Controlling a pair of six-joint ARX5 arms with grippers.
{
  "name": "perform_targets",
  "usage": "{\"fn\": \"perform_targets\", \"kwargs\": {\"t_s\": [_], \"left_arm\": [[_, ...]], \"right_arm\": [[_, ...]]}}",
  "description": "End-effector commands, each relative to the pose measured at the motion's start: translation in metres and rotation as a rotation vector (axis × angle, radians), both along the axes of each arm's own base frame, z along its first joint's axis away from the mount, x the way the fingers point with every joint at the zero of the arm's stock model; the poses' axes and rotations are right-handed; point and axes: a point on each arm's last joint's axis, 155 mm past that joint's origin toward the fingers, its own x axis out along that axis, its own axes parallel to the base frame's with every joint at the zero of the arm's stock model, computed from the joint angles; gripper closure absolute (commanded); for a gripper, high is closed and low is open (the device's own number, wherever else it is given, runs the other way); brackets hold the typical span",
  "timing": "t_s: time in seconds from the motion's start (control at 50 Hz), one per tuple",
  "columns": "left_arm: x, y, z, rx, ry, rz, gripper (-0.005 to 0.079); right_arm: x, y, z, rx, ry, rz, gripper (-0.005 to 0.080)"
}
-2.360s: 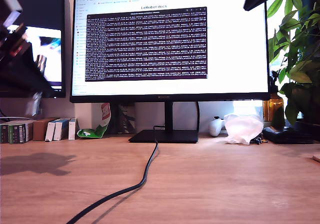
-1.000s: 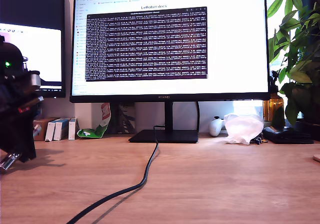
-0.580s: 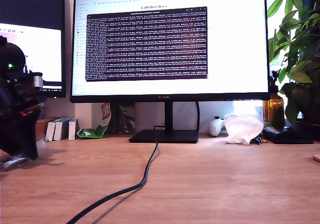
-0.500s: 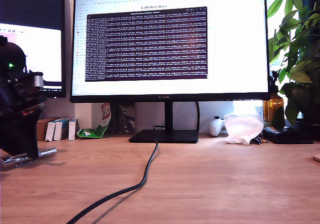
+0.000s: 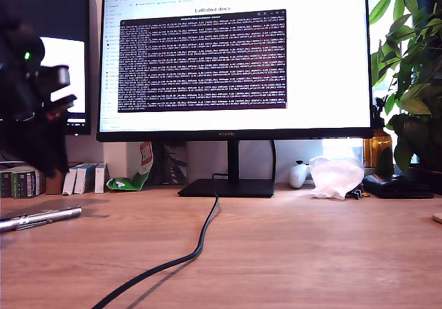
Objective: Pick the metallic laser pointer with your right arm, pass it to your left arm, then place it down to the left side of the table
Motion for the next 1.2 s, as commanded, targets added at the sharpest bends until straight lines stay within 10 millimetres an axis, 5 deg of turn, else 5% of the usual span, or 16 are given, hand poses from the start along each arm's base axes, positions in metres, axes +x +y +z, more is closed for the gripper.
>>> {"fn": "perform_targets", "kwargs": {"t_s": [0.0, 0.26, 0.56, 0.94, 1.18], "left_arm": [[-0.006, 0.013, -0.017, 0.045, 0.051, 0.022, 0.0761], [-0.002, 0.026, -0.016, 0.049, 0.053, 0.079, 0.0756], [0.011, 0.041, 0.011, 0.047, -0.056, 0.139, 0.0756], [-0.029, 0.057, 0.066, 0.094, -0.331, 0.257, 0.0756], [-0.065, 0.057, 0.116, 0.097, -0.526, 0.311, 0.0756]], "right_arm": [[0.001, 0.001, -0.003, 0.002, 0.002, 0.005, 0.0765], [0.001, 0.001, -0.003, 0.059, 0.001, -0.023, 0.0765], [0.0, -0.038, -0.005, 0.065, -0.005, -0.163, 0.0765], [-0.011, -0.027, -0.034, 0.136, 0.054, -0.14, 0.0765], [-0.022, -0.004, -0.014, 0.259, -0.021, -0.107, 0.0765]]}}
